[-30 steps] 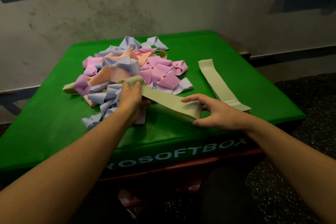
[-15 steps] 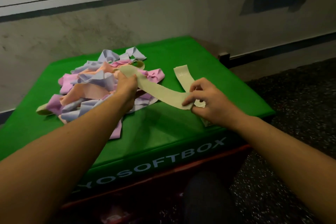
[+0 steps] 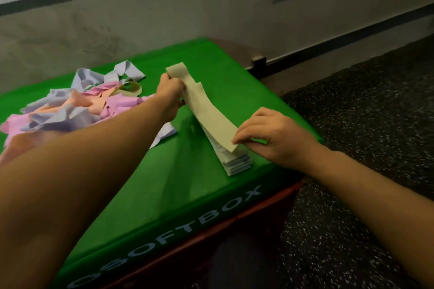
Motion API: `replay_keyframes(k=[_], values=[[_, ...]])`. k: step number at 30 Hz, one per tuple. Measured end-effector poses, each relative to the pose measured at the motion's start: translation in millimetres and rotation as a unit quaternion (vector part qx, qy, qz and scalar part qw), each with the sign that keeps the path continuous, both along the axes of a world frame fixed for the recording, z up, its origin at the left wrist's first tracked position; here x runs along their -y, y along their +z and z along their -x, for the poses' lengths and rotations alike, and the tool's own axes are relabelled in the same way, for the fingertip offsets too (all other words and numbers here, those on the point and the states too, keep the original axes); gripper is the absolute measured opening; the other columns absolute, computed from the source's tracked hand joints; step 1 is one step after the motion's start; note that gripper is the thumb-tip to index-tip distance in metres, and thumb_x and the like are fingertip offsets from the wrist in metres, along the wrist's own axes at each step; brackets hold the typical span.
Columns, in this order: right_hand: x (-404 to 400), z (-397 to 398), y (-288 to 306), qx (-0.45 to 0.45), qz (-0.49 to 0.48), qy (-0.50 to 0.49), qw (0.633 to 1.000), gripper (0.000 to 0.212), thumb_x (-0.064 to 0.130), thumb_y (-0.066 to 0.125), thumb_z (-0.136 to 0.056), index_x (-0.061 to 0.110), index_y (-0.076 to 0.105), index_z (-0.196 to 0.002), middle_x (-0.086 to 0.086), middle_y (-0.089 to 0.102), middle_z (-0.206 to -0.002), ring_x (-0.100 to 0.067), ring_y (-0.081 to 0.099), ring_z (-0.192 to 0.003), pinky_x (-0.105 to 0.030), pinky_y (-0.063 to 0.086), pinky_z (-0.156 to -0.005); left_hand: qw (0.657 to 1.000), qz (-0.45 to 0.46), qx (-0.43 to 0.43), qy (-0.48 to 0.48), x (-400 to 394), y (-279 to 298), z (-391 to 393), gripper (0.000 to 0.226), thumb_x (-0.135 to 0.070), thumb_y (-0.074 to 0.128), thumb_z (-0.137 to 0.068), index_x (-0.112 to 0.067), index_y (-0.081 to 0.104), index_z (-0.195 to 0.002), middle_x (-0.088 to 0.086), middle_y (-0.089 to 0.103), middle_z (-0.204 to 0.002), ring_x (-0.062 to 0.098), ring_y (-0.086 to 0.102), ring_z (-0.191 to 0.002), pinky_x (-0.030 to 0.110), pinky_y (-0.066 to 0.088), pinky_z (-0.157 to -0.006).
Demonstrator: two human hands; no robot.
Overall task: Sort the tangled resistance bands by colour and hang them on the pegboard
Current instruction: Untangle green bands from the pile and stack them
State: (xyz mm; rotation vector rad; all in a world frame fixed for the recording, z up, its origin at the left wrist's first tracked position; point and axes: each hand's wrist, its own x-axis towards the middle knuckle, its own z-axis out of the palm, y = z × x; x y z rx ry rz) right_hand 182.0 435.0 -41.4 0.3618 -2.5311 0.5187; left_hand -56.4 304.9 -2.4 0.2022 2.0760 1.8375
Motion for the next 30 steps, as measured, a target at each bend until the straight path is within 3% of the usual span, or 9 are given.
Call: replay_keyframes(k=[6, 10, 14, 20, 23, 27, 30], values=[[6.7, 2.4, -23.3, 0.065, 0.013, 0.035, 0.997, 0.017, 0.027, 0.064, -0.088, 0.026, 0.075, -0.101, 0.01, 0.069, -0.098, -0.01, 0.057, -0.091, -0.038, 0.051, -0.077, 0.992, 0.109, -0.025, -0.055, -13.0, -31.7, 14.5, 0.039, 0.003, 0.043, -0.097, -0.01, 0.043, -0.133, 0.011, 0.055, -0.122, 0.02, 0.057, -0.096, 0.038, 0.052, -0.082], [5.7, 0.2, -30.5, 0.099, 0.027, 0.038, 0.994, 0.022, 0.035, 0.061, -0.089, 0.028, 0.073, -0.106, 0.011, 0.063, -0.1, -0.005, 0.052, -0.092, -0.034, 0.048, -0.083, 0.991, 0.116, -0.06, -0.023, -15.4, -38.2, 22.0, 0.041, 0.002, 0.052, -0.096, -0.016, 0.045, -0.133, 0.006, 0.052, -0.119, 0.014, 0.055, -0.089, 0.026, 0.05, -0.065], [6.3, 3.7, -34.1, 0.078, 0.037, 0.024, 0.996, 0.022, 0.038, 0.062, -0.092, 0.029, 0.075, -0.108, 0.008, 0.064, -0.099, -0.009, 0.054, -0.092, -0.039, 0.048, -0.079, 0.986, 0.129, -0.103, -0.024, -17.2, -39.9, 29.7, 0.04, 0.001, 0.055, -0.096, -0.016, 0.052, -0.132, 0.005, 0.057, -0.125, 0.011, 0.057, -0.09, 0.021, 0.048, -0.062], [11.6, 2.4, -24.4, 0.119, 0.053, 0.008, 0.991, 0.032, 0.044, 0.059, -0.091, 0.031, 0.068, -0.12, 0.011, 0.062, -0.109, -0.006, 0.051, -0.099, -0.036, 0.048, -0.09, 0.959, 0.218, -0.177, -0.033, -6.8, -40.4, 29.8, 0.053, -0.01, 0.062, -0.094, -0.023, 0.046, -0.142, 0.008, 0.026, -0.152, 0.013, 0.053, -0.076, 0.025, 0.057, -0.069], [18.1, 0.2, -15.6, 0.092, 0.071, -0.016, 0.993, 0.036, 0.046, 0.06, -0.09, 0.032, 0.064, -0.122, 0.013, 0.06, -0.112, -0.006, 0.053, -0.103, -0.036, 0.046, -0.094, 0.952, 0.218, -0.213, -0.037, 9.3, -32.8, 25.7, 0.049, -0.014, 0.062, -0.095, -0.021, 0.046, -0.141, 0.009, 0.027, -0.151, 0.01, 0.048, -0.07, 0.026, 0.054, -0.067], [34.2, 4.4, -1.7, 0.079, 0.103, -0.025, 0.991, 0.035, 0.043, 0.062, -0.088, 0.03, 0.062, -0.121, 0.014, 0.061, -0.11, -0.003, 0.05, -0.096, -0.033, 0.047, -0.091, 0.951, 0.191, -0.236, -0.054, 48.3, -25.1, 9.1, 0.036, -0.01, 0.058, -0.096, -0.021, 0.053, -0.13, 0.01, 0.034, -0.143, 0.012, 0.05, -0.081, 0.03, 0.054, -0.072], [58.1, 14.4, 10.5, 0.084, 0.113, -0.015, 0.99, 0.033, 0.041, 0.06, -0.087, 0.029, 0.064, -0.118, 0.012, 0.064, -0.107, 0.003, 0.048, -0.091, -0.022, 0.043, -0.087, 0.942, 0.186, -0.266, -0.083, 88.8, -23.9, -10.4, 0.022, -0.019, 0.06, -0.097, -0.028, 0.056, -0.117, 0.006, 0.042, -0.135, 0.018, 0.055, -0.106, 0.045, 0.053, -0.096]])
